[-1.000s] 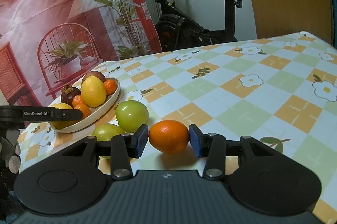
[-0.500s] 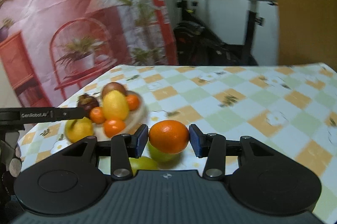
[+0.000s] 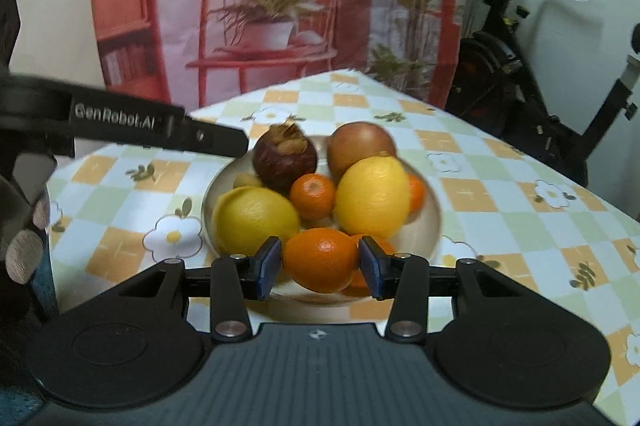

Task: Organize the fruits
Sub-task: 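Carry the tangerine onto the beige plate and open both grippers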

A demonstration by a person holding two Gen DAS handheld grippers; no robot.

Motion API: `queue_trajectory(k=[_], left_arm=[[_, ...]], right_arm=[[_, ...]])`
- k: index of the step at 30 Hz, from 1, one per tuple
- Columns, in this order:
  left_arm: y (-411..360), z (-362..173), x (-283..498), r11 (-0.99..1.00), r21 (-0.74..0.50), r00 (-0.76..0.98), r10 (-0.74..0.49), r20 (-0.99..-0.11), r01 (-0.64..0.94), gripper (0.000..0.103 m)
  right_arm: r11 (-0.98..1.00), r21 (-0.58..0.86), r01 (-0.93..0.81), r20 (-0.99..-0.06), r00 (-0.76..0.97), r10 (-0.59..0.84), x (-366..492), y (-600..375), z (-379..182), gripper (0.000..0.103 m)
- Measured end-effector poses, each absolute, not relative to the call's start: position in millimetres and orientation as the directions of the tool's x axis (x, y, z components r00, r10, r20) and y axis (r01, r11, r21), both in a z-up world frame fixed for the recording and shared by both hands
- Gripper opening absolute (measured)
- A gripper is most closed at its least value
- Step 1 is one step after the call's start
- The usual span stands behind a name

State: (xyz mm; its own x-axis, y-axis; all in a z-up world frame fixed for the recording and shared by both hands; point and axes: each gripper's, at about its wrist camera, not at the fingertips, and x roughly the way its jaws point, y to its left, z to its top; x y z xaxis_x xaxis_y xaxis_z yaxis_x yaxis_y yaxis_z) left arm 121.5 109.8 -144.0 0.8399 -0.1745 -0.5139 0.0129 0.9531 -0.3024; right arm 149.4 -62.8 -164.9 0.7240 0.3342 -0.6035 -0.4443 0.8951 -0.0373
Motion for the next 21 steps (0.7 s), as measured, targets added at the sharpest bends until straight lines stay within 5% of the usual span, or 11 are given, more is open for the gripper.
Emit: queue_trajectory(k=[21], left_arm=[[101.2,-150.5,116.6,0.954,-0.297,0.829,-0.192,-0.525,0.033,0.036]], right_arm=[[0.908,-0.012,-0.418,-0.583,0.741,0.333,135.8,-73.7,-171.9,0.053]])
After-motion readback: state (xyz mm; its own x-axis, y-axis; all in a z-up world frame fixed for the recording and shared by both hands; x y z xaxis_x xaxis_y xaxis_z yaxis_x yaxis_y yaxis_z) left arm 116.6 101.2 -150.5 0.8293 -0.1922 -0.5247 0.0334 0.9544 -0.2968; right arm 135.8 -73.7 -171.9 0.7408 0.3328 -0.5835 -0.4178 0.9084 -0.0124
